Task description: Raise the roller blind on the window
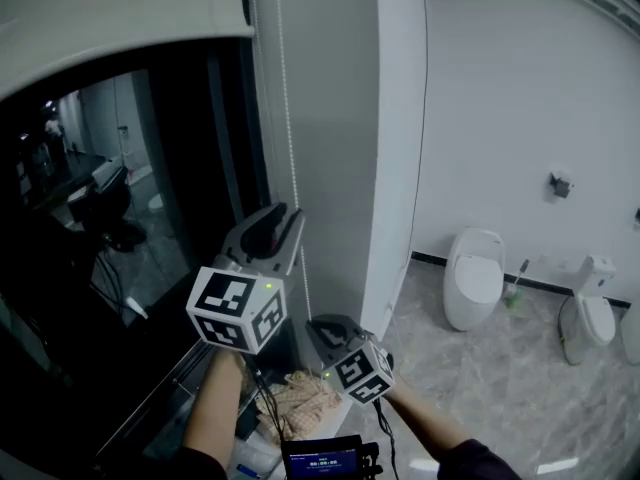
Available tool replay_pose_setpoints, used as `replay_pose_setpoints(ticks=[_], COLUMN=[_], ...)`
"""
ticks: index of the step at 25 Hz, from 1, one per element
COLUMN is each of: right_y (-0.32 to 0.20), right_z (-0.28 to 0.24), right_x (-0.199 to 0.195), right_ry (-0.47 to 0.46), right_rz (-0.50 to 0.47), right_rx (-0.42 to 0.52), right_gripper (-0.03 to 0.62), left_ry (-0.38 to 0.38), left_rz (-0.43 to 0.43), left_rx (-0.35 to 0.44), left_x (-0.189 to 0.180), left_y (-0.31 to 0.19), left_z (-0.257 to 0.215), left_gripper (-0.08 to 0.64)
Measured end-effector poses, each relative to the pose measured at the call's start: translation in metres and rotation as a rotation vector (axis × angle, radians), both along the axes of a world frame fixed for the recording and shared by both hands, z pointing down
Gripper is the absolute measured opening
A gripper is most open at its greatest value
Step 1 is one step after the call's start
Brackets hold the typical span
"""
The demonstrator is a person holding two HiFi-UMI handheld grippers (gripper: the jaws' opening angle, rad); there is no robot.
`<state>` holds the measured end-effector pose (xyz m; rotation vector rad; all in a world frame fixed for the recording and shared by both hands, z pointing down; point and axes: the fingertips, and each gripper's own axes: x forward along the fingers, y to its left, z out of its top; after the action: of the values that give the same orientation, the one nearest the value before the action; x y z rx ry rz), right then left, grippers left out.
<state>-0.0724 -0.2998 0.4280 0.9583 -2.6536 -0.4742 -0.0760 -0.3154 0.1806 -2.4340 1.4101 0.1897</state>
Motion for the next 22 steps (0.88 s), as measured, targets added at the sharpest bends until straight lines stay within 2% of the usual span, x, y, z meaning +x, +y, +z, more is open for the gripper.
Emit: replay_pose_setpoints(ticks=[5, 12, 14, 17, 19, 22], right_y=[0.010, 0.006, 0.001, -0.007, -0.015, -0.028], right_z=[0.024, 0.050, 0.055, 0.031, -0.007, -0.079], right_x=[0.004, 0.018, 0.023, 0.030, 0.037, 0.046], right_ry=[-0.004, 0.019, -0.042, -0.223, -0.329, -0.443], right_rz=[-0.006, 0.002, 0.002, -0.053, -0.085, -0.119], right_rx=[-0.041, -0.122, -0.211, -0.336, -0.339, -0.275], right_gripper=[0.011, 0.011, 0.012, 0.017, 0.045, 0.058], left_ry=[-0.010, -0.120, -0.144, -0.162, -0.170, -0.190], left_rz=[-0.028, -0.096, -0.120, -0.130, -0.130, -0.136], left_rx=[0.024, 0.040, 0.057, 0.044, 0.019, -0.015], left_x=[0.005, 0.016, 0.012, 0.009, 0.009, 0.009], left_y=[0.000, -0.007, -0.005, -0.005, -0.009, -0.011], left_z=[-0.004, 0.020, 0.027, 0.038, 0.050, 0.072], left_gripper=[0.052, 0.018, 0.017, 0.017, 0.017, 0.016])
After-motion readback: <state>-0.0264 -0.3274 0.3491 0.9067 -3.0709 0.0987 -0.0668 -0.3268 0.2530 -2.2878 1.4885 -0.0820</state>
